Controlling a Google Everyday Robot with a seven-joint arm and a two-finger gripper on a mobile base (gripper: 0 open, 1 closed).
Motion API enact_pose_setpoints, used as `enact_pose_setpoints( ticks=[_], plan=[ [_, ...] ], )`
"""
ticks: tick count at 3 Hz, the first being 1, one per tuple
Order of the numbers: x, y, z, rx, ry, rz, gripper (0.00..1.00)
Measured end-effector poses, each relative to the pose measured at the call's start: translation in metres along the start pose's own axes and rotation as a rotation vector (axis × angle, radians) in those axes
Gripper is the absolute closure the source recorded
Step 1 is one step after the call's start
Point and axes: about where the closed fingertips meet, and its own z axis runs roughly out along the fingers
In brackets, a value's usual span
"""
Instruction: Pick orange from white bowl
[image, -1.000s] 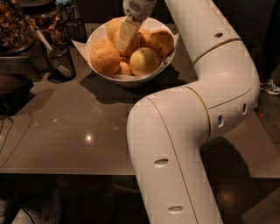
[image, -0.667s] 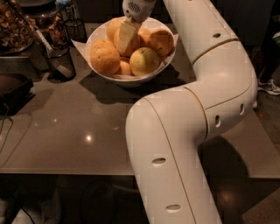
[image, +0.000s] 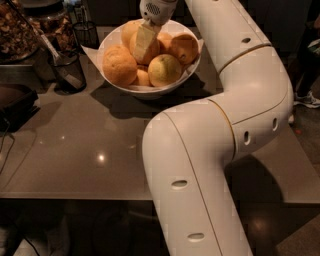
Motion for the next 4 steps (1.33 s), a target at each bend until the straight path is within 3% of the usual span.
enact_pose_setpoints(
  ticks=[2, 3, 4],
  plan=[
    [-0.02, -0.01, -0.045, 0.09, -0.135, -0.038, 1.0],
    [-0.022, -0.004, -0.063, 0.08, -0.211, -0.079, 1.0],
    [-0.027, -0.004, -0.06, 0.083, -0.216, -0.087, 1.0]
  ],
)
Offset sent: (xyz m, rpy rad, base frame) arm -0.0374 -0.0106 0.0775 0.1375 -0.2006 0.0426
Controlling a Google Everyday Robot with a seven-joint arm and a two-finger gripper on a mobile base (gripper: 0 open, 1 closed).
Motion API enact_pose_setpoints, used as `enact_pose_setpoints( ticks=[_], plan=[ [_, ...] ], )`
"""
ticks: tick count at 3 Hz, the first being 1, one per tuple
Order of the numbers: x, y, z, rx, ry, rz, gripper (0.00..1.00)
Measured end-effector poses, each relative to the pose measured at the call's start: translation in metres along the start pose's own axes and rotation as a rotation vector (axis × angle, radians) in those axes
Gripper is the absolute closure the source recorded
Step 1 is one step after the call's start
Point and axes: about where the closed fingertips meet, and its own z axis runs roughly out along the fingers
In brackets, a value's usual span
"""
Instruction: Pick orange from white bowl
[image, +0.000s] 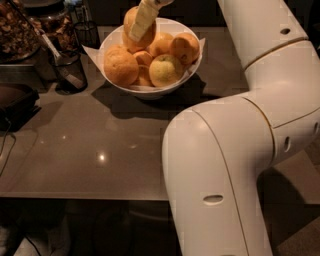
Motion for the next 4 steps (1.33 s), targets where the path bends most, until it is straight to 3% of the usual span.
enact_pose_setpoints(
  ticks=[2, 4],
  plan=[
    [0.003, 0.021, -0.04, -0.034, -0.087, 0.076, 1.0],
    [0.002, 0.032, -0.046, -0.04, -0.097, 0.089, 1.0]
  ],
)
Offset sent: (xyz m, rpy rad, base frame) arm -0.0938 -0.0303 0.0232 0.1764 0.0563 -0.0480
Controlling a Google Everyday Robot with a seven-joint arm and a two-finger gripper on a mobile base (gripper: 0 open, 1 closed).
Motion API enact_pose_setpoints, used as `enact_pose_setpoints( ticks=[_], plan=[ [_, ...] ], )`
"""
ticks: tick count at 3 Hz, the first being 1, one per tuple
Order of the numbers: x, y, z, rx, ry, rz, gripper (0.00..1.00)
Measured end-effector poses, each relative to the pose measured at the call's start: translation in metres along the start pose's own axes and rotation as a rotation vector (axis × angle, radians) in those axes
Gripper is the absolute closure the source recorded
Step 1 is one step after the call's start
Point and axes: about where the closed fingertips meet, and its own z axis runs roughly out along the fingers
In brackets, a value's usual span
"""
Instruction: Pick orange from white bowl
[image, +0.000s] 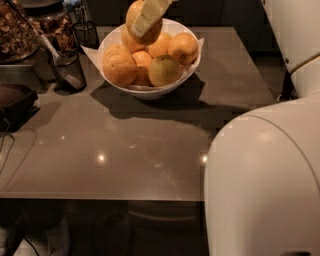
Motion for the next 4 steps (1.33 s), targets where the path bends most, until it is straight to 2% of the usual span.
enact_pose_setpoints(
  ticks=[1, 2, 3, 4],
  plan=[
    [-0.006, 0.016, -0.042, 0.074, -0.062, 0.058, 1.0],
    [-0.019, 0.046, -0.105, 0.189, -0.174, 0.122, 1.0],
    [-0.014, 0.087, -0.136, 0.247, -0.233, 0.188, 1.0],
    [0.008, 0.096, -0.115, 0.229, -0.185, 0.206, 1.0]
  ],
)
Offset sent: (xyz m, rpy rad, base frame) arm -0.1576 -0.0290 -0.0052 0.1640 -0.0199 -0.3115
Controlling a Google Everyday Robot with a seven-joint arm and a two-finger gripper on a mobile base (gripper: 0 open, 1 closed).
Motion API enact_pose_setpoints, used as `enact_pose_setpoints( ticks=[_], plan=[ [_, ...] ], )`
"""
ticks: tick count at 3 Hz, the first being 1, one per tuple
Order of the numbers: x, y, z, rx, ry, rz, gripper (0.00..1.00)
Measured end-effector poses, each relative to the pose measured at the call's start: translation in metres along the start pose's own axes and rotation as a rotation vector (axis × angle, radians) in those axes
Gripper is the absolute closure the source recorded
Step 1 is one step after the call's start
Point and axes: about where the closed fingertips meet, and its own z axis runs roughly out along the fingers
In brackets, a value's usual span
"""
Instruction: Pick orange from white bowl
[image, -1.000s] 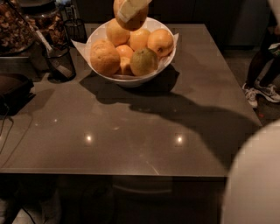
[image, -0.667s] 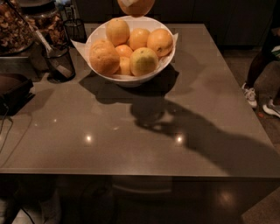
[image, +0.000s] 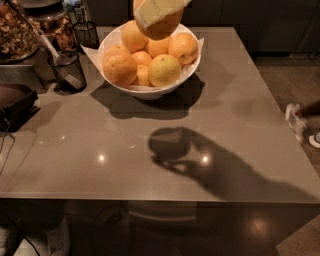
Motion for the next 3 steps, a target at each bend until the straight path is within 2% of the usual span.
enact_pose_setpoints(
  ticks=[2, 3],
  plan=[
    [0.0, 0.0, -0.001, -0.007, 0.007, -0.006, 1.0],
    [0.028, 0.003, 0.004, -0.015, 0.059, 0.055, 1.0]
  ],
)
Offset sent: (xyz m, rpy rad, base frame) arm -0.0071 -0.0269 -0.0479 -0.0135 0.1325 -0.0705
